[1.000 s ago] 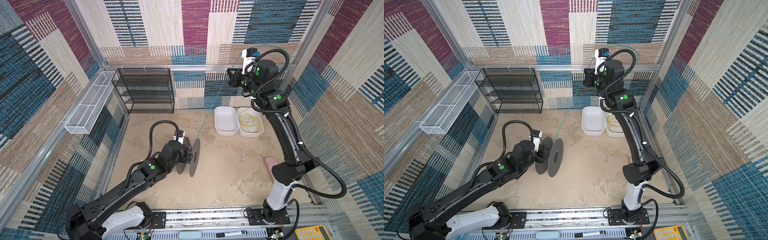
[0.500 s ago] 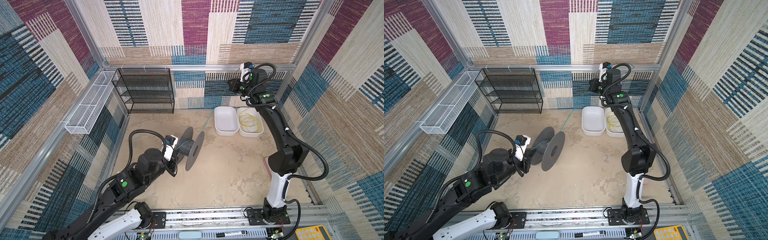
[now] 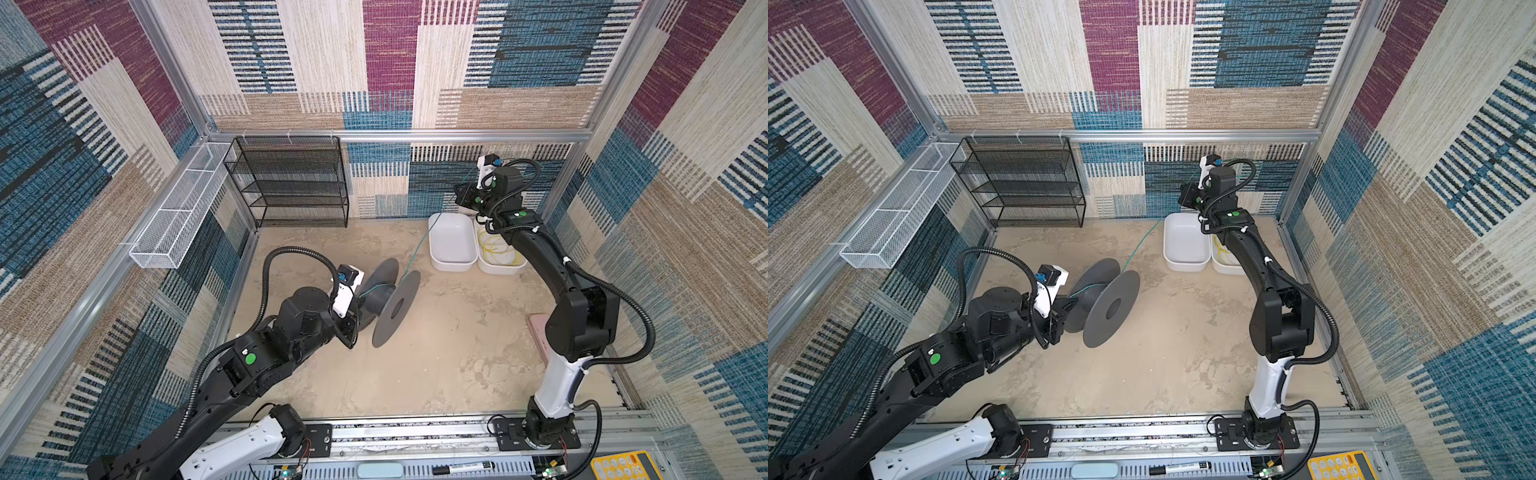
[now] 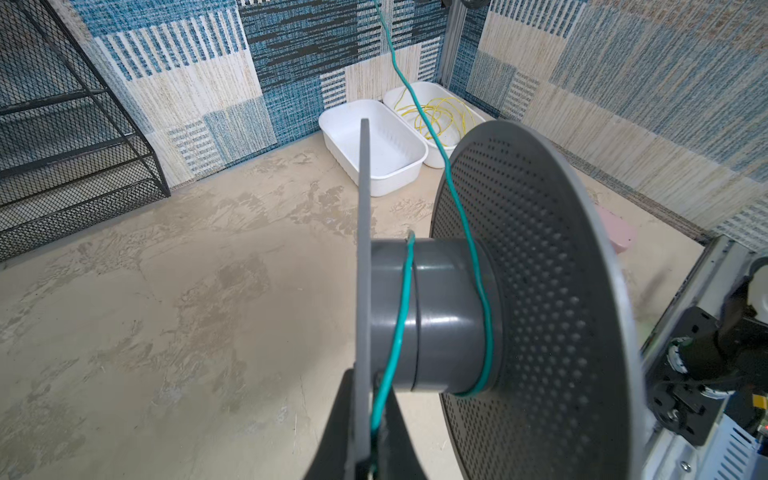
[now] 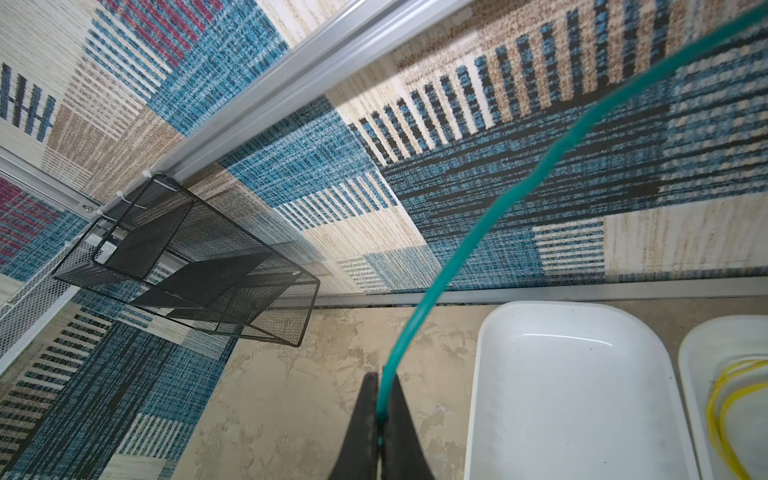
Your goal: Wrap the cables
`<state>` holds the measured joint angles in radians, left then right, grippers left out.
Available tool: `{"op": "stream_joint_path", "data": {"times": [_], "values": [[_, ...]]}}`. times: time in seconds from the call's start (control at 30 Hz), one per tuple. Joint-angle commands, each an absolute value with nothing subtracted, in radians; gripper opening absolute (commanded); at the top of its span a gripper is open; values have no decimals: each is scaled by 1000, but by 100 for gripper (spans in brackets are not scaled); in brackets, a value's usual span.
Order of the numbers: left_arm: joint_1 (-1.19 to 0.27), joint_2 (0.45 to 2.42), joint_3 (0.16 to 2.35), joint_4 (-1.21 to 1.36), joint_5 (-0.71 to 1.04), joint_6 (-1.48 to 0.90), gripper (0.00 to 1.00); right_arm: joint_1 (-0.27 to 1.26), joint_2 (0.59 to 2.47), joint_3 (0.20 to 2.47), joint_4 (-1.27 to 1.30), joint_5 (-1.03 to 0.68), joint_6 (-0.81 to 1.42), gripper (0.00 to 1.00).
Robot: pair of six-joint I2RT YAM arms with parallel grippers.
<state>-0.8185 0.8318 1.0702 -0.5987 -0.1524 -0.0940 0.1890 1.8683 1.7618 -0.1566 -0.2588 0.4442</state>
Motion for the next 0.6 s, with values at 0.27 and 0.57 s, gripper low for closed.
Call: {"op": "stream_joint_path", "data": {"times": [0.27,0.57], "values": [[-634,878,1159,-523,64,-182,0,186,1770,1466,50,-259,490,0],[-479,952,1254,-444,255,-249,0,188,1693,1207,173,-249,568,0]]}}
